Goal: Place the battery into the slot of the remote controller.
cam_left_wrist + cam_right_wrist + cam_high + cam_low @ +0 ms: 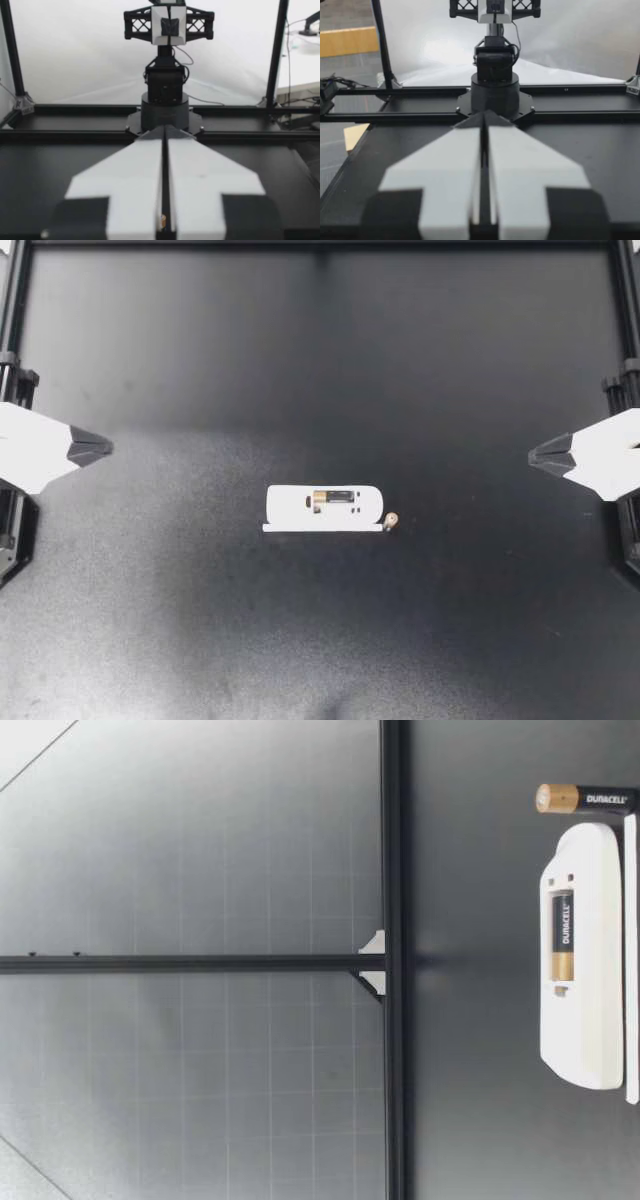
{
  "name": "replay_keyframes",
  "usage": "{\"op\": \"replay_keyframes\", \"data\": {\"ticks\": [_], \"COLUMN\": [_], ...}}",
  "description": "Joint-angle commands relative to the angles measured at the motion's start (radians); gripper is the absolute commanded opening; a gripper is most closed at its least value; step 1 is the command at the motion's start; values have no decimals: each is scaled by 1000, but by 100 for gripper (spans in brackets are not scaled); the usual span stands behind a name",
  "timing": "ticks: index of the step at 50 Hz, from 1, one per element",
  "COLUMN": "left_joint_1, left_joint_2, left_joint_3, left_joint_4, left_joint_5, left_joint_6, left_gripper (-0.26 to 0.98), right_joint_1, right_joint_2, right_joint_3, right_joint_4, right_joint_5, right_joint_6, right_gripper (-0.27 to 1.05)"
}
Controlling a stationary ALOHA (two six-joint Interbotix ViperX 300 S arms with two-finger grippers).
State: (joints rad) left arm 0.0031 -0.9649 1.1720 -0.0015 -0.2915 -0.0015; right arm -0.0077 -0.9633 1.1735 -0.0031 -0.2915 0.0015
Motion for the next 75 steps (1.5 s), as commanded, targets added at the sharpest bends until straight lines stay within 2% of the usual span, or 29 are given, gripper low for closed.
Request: {"op": "replay_keyframes", "data": {"ticks": [1, 9, 16, 33, 44, 51, 63, 75], "left_joint_1": [14, 14, 12, 14, 14, 12, 14, 12], "left_joint_2": [9, 9, 9, 23, 43, 46, 48, 51], "left_joint_3": [-12, -9, -9, 9, 11, 11, 14, 18], "left_joint_4": [-2, -2, -2, -2, -2, -2, -2, -2], "left_joint_5": [-23, -38, -38, -38, -38, -38, -38, -38], "left_joint_6": [8, 8, 8, 31, 29, 29, 28, 25], "left_gripper": [-14, -16, -16, -16, -16, -16, -16, -16], "right_joint_1": [-2, -2, -6, -35, -48, -58, -58, -58], "right_joint_2": [8, 54, 156, 471, 640, 732, 836, 907], "right_joint_3": [-9, -25, -97, -351, -468, -512, -537, -538], "right_joint_4": [2, 2, 8, 11, 9, 2, -20, -21], "right_joint_5": [-8, -6, 61, 505, 735, 836, 851, 822], "right_joint_6": [2, 6, 8, 8, 5, 3, -2, -8], "right_gripper": [-13, -16, -16, -16, -12, 1, 49, 51]}}
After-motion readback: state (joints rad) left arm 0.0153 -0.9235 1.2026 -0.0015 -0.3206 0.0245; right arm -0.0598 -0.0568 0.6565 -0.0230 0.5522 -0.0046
